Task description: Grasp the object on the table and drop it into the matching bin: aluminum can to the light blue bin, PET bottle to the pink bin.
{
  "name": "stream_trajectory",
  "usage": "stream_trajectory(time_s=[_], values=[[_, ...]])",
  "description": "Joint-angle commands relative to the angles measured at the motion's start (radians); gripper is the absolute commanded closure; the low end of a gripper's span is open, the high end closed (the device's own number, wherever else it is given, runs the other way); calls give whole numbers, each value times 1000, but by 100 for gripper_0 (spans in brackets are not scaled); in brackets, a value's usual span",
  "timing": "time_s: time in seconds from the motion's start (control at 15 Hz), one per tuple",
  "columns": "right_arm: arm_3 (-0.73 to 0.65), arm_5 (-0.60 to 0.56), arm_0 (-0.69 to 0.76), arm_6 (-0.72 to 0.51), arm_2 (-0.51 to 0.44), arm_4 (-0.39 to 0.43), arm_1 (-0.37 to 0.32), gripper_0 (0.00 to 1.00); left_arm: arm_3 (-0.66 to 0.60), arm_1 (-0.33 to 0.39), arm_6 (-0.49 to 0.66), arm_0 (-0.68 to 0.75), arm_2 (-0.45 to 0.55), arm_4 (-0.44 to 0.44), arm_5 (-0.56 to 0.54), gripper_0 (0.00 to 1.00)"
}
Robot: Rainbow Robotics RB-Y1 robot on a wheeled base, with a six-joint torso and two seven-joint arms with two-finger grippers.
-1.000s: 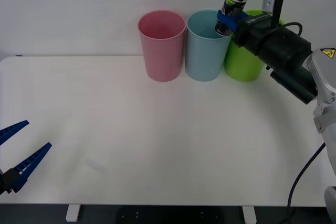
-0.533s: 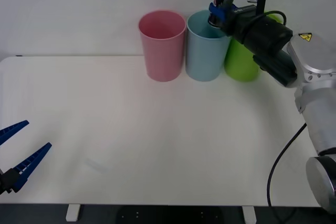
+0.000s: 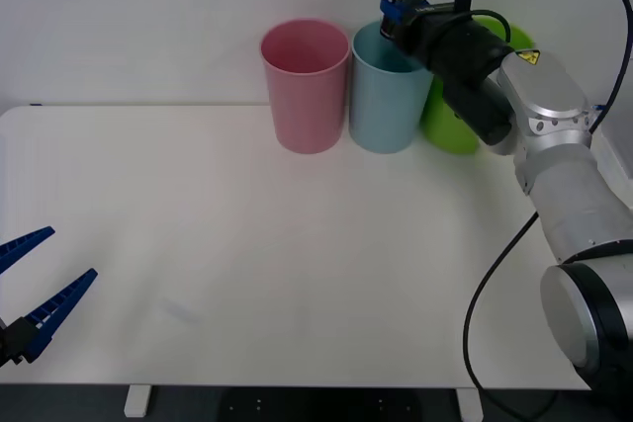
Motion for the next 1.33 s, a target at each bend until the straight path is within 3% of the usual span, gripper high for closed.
stream_trajectory(time_s=[0.07, 0.27, 0.4, 0.47, 0.53, 0.6, 0.93, 1.33], values=[[1, 13, -1, 11, 0, 0, 5, 100, 0, 0, 0, 0, 0, 0, 0, 0], [1, 13, -1, 14, 0, 0, 6, 100, 0, 0, 0, 0, 0, 0, 0, 0], [1, 13, -1, 17, 1, 0, 6, 91, 0, 0, 0, 0, 0, 0, 0, 0], [1, 13, -1, 20, 1, 0, 6, 57, 0, 0, 0, 0, 0, 0, 0, 0], [1, 12, -1, 23, 1, 0, 6, 8, 0, 0, 0, 0, 0, 0, 0, 0], [1, 9, -1, 26, 1, 0, 6, 0, 0, 0, 0, 0, 0, 0, 0, 0], [1, -10, 2, 37, 1, -6, 1, 0, 0, 0, 0, 0, 0, 0, 0, 0], [-69, -53, 68, 44, 47, -104, -58, 0, 0, 0, 0, 0, 0, 0, 0, 0]])
